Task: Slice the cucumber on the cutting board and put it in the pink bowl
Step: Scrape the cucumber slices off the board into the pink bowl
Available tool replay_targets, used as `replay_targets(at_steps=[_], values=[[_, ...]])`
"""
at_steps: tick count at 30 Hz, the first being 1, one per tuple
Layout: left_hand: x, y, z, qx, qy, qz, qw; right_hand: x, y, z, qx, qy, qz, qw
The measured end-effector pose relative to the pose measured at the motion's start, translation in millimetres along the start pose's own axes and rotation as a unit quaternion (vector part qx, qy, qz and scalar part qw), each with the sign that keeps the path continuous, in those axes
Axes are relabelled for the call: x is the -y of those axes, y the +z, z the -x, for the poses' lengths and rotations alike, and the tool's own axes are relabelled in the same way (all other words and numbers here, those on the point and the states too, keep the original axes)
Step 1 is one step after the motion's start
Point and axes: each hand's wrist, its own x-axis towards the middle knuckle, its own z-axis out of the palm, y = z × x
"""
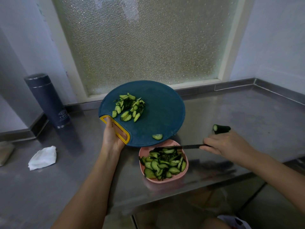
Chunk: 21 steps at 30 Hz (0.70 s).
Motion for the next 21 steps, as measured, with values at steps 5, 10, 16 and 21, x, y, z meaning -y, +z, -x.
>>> replay_targets(at_steps=[5, 10, 16, 21], values=[[-6, 0, 3, 0.009, 0.011, 0.004, 1.0, 1, -4, -6, -0.003, 0.009, 0.011, 1.0], [-5, 4, 6, 0.032, -0.001, -0.005, 0.999, -8, -15, -26, -0.019, 0.056, -0.003, 0.998], [-4, 10, 12, 0.063, -0.02, -0.002, 0.998, -25, -20, -36, 0.028, 0.086, -0.033, 0.995], [-4, 12, 13, 0.072, -0.018, 0.001, 0.997, -23, -24, -19, 0.099, 0.08, -0.073, 0.989]])
